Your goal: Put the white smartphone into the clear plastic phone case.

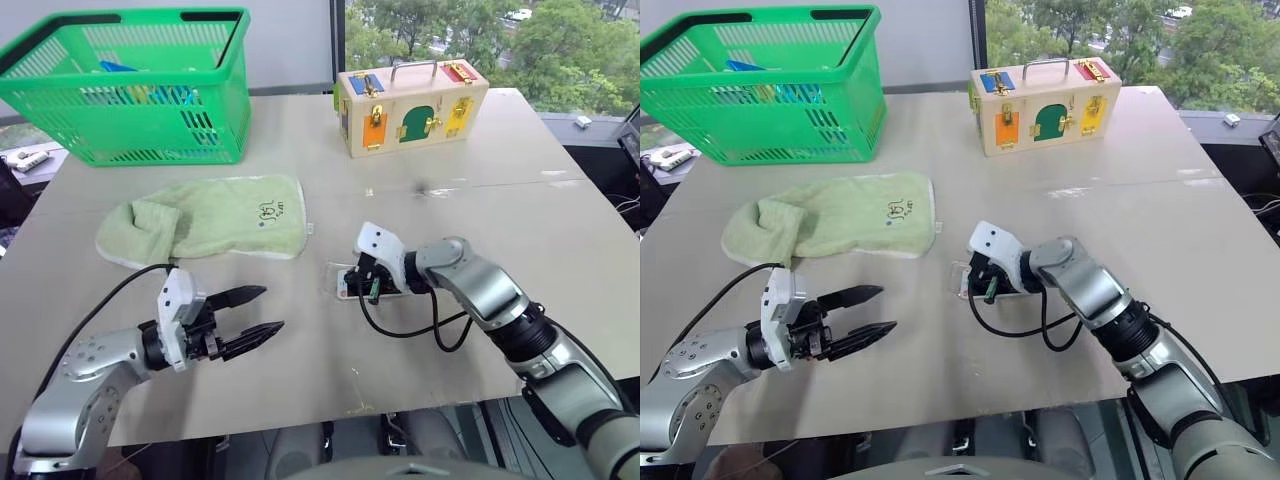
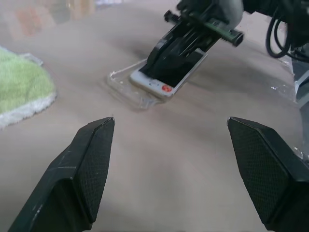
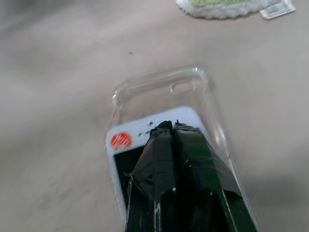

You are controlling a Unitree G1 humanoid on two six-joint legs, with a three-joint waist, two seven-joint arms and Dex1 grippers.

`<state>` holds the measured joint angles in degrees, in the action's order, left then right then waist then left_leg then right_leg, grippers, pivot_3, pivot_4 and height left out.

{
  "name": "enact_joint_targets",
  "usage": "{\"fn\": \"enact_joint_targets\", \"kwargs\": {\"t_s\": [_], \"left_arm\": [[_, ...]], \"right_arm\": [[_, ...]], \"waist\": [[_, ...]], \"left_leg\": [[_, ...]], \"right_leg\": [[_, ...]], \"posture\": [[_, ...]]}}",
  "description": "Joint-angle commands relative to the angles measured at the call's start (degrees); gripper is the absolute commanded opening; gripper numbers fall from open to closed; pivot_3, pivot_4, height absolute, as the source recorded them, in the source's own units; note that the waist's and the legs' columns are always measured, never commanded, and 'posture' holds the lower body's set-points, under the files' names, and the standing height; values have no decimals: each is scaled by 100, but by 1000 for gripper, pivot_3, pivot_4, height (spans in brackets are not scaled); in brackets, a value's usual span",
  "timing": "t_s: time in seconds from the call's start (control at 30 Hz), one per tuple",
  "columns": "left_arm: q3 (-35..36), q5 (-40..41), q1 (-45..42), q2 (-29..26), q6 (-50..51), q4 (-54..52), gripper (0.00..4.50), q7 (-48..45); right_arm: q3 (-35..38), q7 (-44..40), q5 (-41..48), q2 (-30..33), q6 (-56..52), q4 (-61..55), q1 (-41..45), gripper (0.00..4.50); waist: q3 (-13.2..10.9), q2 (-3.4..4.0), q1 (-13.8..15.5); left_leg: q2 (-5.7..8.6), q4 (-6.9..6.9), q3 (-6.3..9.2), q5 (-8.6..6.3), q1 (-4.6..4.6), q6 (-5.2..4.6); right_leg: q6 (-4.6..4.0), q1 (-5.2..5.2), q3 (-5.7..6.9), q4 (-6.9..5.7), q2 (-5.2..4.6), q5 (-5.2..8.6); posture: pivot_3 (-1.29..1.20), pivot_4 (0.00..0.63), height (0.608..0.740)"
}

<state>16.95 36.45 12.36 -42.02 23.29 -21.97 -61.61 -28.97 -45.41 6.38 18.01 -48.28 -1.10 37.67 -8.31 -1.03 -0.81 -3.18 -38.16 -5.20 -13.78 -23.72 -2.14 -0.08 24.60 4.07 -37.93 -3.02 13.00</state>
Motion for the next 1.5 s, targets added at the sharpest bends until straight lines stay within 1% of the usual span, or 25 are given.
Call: {"fn": "enact_joint_targets", "kwargs": {"t_s": [0.03,0.17,0.2,0.23,0.37,0.53,0.6,0.67,0.8,0.93,1.0,1.07,1.2,1.23,1.33,1.5], "left_arm": [[54,201,-67,-95,158,-317,3849,96],[168,449,-162,-226,492,-585,3849,254],[191,506,-186,-254,569,-640,3849,293],[216,573,-219,-285,656,-704,3849,338],[320,846,-324,-411,959,-922,3849,509],[442,1322,-576,-591,1459,-1328,3849,902],[470,1676,-777,-674,1777,-1628,3849,1263],[489,1974,-938,-748,2030,-1834,3849,1572],[528,2384,-1104,-861,2330,-2031,3849,2005],[561,2681,-1134,-951,2485,-2147,3849,2309],[572,2669,-1036,-965,2486,-2145,3849,2336],[636,2489,-800,-975,2423,-2049,3849,2243],[731,2203,-558,-821,2318,-1561,3849,2362],[571,2013,-644,-726,2228,-1307,3849,2404],[241,1611,-810,-514,2005,-883,3849,2365],[54,904,-368,-318,1283,-458,3849,1786]], "right_arm": [[3,232,-193,90,-168,559,-257,20],[759,-83,536,-37,142,-240,-408,20],[865,-188,670,-9,211,-428,-450,20],[967,-292,815,43,208,-636,-488,20],[1266,-543,1349,263,-131,-1267,-555,20],[1061,-863,1569,680,-346,-1621,-508,20],[661,-1081,1401,1035,-349,-1658,-494,20],[423,-1191,1364,1230,-372,-1627,-471,20],[141,-1321,1315,1413,-352,-1562,-398,20],[-92,-1309,1104,1430,-205,-1353,-313,20],[-101,-1238,1022,1368,-128,-1229,-274,20],[-60,-1165,982,1293,-94,-1129,-239,20],[-12,-1151,996,1226,-96,-1104,-217,20],[6,-1147,1016,1200,-109,-1099,-209,20],[99,-1127,1121,1101,-175,-1098,-209,20],[344,-1074,1386,853,-348,-1067,-238,20]], "waist": [[2,-1,19],[-2,-6,45],[-10,-9,42],[-28,8,34],[-53,14,3],[-75,10,9],[-91,10,23],[-99,5,30],[-106,1,-2],[-113,-1,10],[-114,0,11],[-115,0,0],[-115,0,17],[-116,1,23],[-117,2,47],[-117,0,0]], "left_leg": [[2,0,1,0,-1,0],[6,0,6,-1,-13,1],[6,0,6,-1,-16,1],[6,0,5,-1,-23,-1],[6,11,6,13,-51,-24],[3,24,7,13,-47,-23],[4,23,8,14,-47,-24],[8,21,8,14,-48,-24],[9,21,1,14,-48,-24],[4,22,8,14,-48,-23],[4,22,8,15,-47,-22],[5,22,6,15,-46,-22],[5,22,0,15,-43,-22],[5,22,1,15,-42,-21],[5,19,3,16,-39,-21],[5,20,-10,14,-43,-21]], "right_leg": [[0,0,3,0,-4,0],[1,1,9,10,-10,0],[1,0,10,14,-11,0],[1,3,10,18,-11,0],[2,29,9,17,-2,-2],[0,31,10,17,9,1],[0,31,10,18,8,1],[0,28,10,21,2,1],[2,27,2,25,4,0],[19,29,3,23,18,-10],[19,29,3,22,20,-10],[19,28,1,23,20,-10],[14,29,-3,22,20,-7],[1,28,-2,20,20,1],[-1,26,2,17,20,1],[-1,28,-8,21,12,0]], "posture": [[0,150,740],[0,150,740],[0,150,740],[0,150,740],[0,150,740],[0,150,740],[0,150,740],[0,150,740],[0,150,740],[0,150,740],[0,150,740],[0,150,740],[0,150,740],[0,150,740],[0,150,740],[0,150,740]]}}
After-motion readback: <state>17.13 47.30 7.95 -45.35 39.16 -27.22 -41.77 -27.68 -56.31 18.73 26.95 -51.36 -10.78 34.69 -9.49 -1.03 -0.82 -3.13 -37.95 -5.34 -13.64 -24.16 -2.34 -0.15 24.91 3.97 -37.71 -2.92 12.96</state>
